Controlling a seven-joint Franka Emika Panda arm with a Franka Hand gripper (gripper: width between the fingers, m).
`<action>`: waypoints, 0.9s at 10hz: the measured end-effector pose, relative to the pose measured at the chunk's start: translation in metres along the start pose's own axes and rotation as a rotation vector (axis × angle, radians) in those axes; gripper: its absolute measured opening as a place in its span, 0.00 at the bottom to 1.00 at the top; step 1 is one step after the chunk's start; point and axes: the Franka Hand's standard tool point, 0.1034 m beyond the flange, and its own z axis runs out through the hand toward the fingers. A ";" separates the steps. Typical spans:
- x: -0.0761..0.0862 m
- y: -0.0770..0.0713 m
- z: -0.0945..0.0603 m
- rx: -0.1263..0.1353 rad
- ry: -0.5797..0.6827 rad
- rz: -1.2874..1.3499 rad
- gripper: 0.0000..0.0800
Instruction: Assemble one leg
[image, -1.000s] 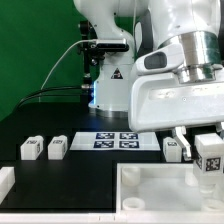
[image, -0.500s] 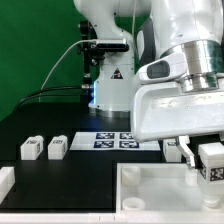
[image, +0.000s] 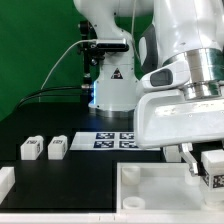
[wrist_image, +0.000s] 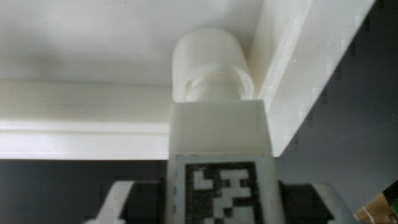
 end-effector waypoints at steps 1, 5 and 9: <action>0.000 0.000 0.000 -0.004 0.022 0.008 0.36; 0.000 0.000 0.000 -0.037 0.042 0.056 0.36; -0.001 0.000 0.000 -0.038 0.041 0.047 0.65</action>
Offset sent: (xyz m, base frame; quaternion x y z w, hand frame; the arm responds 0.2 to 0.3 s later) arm 0.0040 0.0081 -0.0129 -0.0421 -0.0016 0.0040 0.9991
